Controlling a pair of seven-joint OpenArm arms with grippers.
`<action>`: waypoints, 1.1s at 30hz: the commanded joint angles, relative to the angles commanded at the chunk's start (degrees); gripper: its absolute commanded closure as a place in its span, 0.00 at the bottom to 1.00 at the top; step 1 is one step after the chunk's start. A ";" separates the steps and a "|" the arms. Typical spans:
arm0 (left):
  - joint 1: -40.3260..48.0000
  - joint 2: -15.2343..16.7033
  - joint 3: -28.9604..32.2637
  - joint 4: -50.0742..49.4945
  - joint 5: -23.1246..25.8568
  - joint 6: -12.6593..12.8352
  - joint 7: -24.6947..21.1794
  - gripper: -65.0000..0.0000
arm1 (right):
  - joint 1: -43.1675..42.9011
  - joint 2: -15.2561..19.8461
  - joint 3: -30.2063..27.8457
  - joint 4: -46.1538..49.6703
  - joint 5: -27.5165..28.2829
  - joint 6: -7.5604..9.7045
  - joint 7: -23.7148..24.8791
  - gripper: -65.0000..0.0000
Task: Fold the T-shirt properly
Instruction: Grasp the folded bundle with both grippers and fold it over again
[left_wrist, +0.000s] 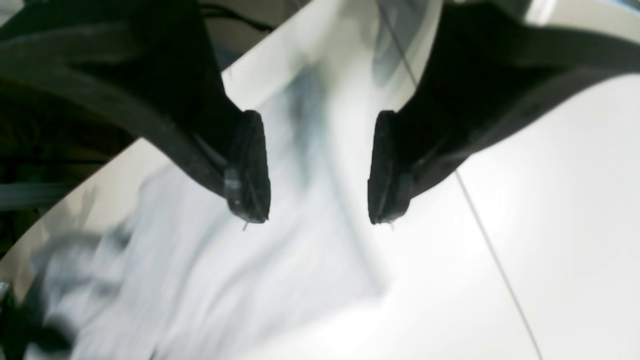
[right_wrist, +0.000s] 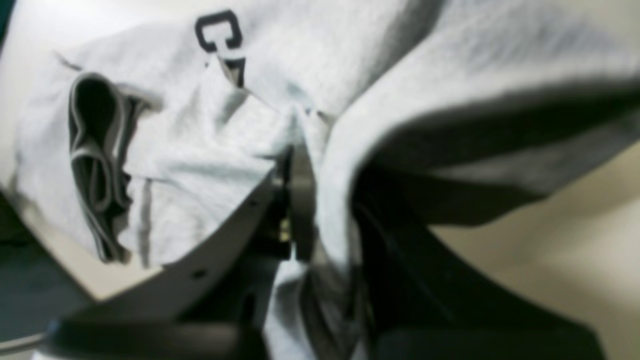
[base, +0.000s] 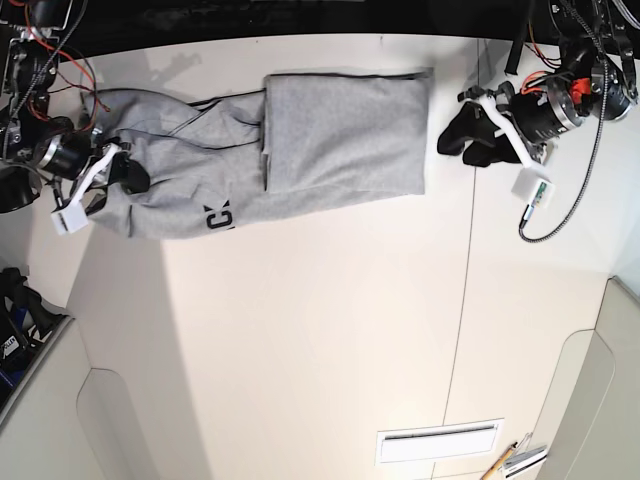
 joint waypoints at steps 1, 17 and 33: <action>1.18 0.02 0.00 -0.48 -0.02 0.00 -0.02 0.46 | 0.76 1.31 0.02 0.00 -0.26 0.00 0.02 1.00; -2.19 2.80 12.24 -16.63 -3.26 0.00 -3.48 0.46 | 5.86 -1.77 0.09 14.05 2.97 -0.42 -6.27 1.00; -4.87 8.72 12.44 -19.50 0.48 0.00 -6.10 0.46 | -0.42 -16.28 -9.73 27.61 2.16 -0.37 -7.50 1.00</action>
